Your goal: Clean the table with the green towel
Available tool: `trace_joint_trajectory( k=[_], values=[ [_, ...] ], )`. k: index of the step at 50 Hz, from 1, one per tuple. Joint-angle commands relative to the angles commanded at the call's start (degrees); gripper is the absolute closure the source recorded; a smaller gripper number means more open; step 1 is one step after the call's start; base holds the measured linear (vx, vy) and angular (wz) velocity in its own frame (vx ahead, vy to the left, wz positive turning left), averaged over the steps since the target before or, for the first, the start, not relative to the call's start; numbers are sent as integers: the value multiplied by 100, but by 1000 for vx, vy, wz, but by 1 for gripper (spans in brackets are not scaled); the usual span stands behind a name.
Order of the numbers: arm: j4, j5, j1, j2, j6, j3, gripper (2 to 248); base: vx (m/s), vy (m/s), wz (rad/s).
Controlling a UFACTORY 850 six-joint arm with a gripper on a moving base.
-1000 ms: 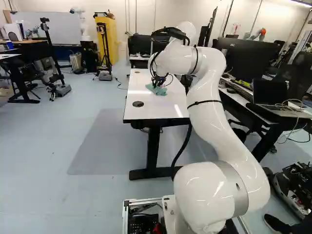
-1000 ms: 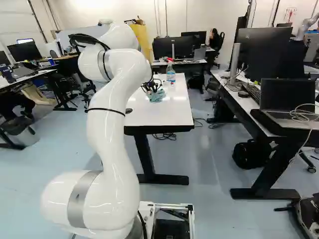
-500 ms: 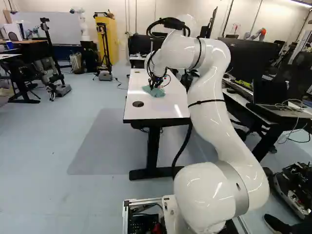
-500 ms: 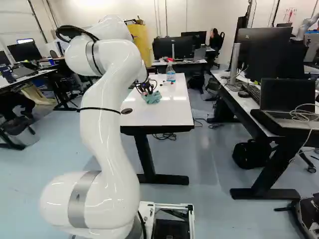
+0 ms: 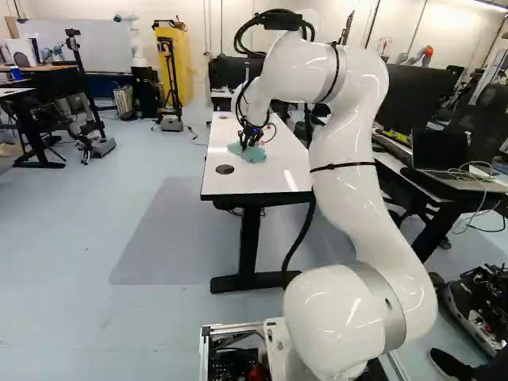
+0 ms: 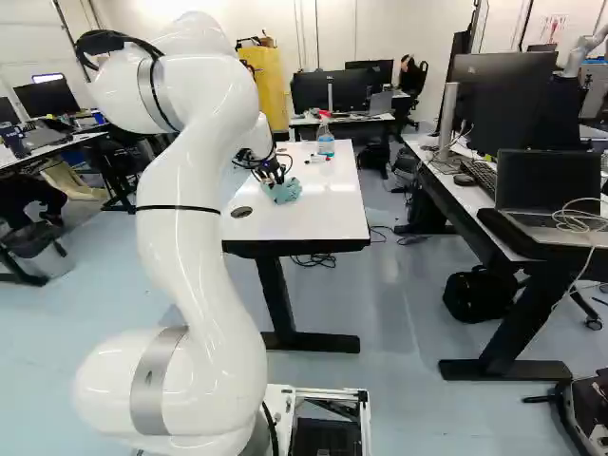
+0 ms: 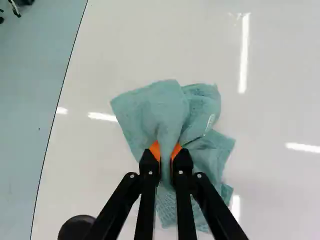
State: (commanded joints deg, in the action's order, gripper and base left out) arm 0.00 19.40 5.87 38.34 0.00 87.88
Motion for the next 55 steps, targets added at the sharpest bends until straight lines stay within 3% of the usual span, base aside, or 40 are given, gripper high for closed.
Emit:
trace_joint_trajectory(
  k=[29,55],
  values=[
    [0,0,-135,-700,0,-985,207,0,0,0],
    [0,0,-447,-1060,0,-1477,207,0,0,0]
  ],
)
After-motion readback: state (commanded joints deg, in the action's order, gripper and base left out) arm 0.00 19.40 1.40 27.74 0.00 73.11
